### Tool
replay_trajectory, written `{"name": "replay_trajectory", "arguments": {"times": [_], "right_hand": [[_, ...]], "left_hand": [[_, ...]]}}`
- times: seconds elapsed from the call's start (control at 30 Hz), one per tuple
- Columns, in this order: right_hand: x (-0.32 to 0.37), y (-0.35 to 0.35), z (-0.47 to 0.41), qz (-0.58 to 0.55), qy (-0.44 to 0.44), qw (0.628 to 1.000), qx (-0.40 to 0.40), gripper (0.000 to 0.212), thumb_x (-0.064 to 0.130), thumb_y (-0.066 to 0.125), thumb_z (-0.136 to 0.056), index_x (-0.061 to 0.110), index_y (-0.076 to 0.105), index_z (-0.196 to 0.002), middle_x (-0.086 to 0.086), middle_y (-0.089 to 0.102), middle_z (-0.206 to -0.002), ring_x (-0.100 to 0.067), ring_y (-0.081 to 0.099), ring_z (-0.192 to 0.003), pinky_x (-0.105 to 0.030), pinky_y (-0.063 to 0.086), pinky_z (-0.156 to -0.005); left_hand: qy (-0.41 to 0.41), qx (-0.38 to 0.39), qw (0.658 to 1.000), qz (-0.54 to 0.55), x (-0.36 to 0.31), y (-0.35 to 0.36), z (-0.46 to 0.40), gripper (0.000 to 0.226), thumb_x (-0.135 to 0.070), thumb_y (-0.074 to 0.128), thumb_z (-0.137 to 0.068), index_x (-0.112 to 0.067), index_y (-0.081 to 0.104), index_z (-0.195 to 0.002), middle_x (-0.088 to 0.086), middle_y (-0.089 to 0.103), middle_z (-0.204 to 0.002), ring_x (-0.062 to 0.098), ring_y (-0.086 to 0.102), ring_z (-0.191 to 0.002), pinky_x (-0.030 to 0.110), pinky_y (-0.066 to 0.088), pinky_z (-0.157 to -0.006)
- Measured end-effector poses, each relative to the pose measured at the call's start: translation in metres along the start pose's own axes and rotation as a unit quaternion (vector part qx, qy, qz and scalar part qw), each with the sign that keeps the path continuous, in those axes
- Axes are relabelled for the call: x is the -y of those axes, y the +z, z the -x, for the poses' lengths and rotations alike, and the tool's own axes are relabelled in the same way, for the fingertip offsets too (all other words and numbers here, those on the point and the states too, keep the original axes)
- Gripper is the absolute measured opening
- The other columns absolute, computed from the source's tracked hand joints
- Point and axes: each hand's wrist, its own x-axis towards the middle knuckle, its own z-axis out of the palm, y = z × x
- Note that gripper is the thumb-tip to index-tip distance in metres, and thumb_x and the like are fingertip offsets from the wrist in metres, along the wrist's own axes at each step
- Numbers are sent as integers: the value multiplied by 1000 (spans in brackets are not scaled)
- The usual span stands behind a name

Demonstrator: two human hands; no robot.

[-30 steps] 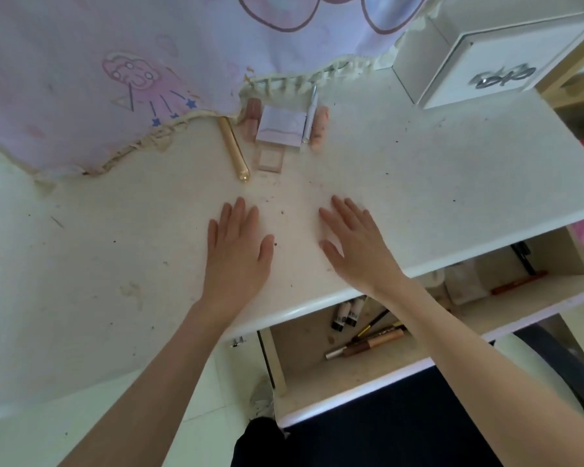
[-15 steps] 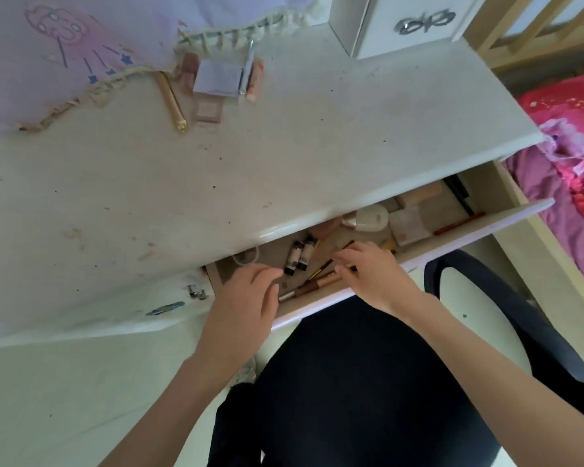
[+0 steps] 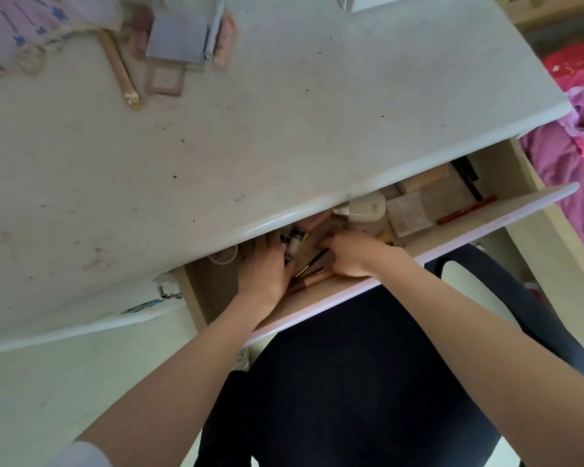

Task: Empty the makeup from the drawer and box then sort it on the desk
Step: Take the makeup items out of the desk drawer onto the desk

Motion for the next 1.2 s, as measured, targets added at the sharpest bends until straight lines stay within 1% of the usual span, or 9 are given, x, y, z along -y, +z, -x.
{"name": "replay_trajectory", "arguments": {"times": [0.1,0.27,0.47,0.6,0.67,0.8,0.9,1.07,1.2], "right_hand": [[-4,1,-10,33,-12,999,24,29,25,51,-87,17,57,-114,-6,58,-119,-25,56,-100,-39,50,-86],[0,0,-11,22,-39,995,87,40,45,51,-89,16,54,-116,-5,55,-118,-23,53,-103,-31,43,-79],[15,1,-12,-8,-55,989,139,26,36,47,-90,12,54,-96,-5,57,-97,-17,54,-80,-28,42,-65],[17,-1,-9,-27,-66,984,161,26,36,45,-94,14,51,-106,0,51,-94,-19,52,-85,-30,40,-72],[20,0,-10,-28,-74,982,174,21,27,43,-95,11,52,-104,-4,53,-94,-19,52,-81,-29,40,-69],[31,-1,-11,22,-78,977,195,8,17,38,-97,15,44,-101,-3,50,-83,-21,51,-79,-29,39,-67],[35,-2,-5,36,-79,977,195,13,16,37,-98,10,47,-104,-2,49,-79,-19,48,-72,-28,37,-62],[29,-11,22,-8,-77,990,116,17,13,39,-97,10,50,-110,-1,50,-81,-15,47,-67,-24,36,-55],[33,-25,54,-54,-98,992,64,11,18,36,-100,14,45,-106,1,50,-80,-13,45,-64,-25,34,-54]], "left_hand": [[-13,-17,1000,-4,-1,8,-7,53,-38,52,-91,-9,33,-131,15,45,-125,34,50,-111,41,45,-77],[-20,0,999,-32,6,12,-10,42,-35,39,-97,-6,38,-127,17,44,-127,35,44,-114,41,42,-80],[-20,58,998,13,17,3,-8,33,-25,42,-96,-5,42,-122,19,47,-122,33,48,-109,37,39,-83],[-24,103,992,64,24,-7,-1,29,-18,53,-87,-9,46,-114,16,57,-106,33,55,-99,40,46,-80],[-22,105,990,97,26,-13,6,28,-15,54,-86,-11,48,-113,11,59,-101,30,57,-95,36,46,-77],[2,88,987,134,28,-25,23,24,-16,54,-87,-12,49,-110,3,55,-92,24,56,-85,31,42,-71],[21,65,987,145,32,-34,35,23,-16,54,-88,-15,50,-111,2,56,-90,20,56,-79,29,42,-67],[34,20,980,197,33,-51,59,20,-20,52,-90,-30,43,-106,-16,50,-87,3,50,-74,14,33,-57],[46,-90,964,245,27,-72,73,23,-16,54,-88,-33,44,-101,-19,52,-84,-6,51,-76,6,37,-61]]}}
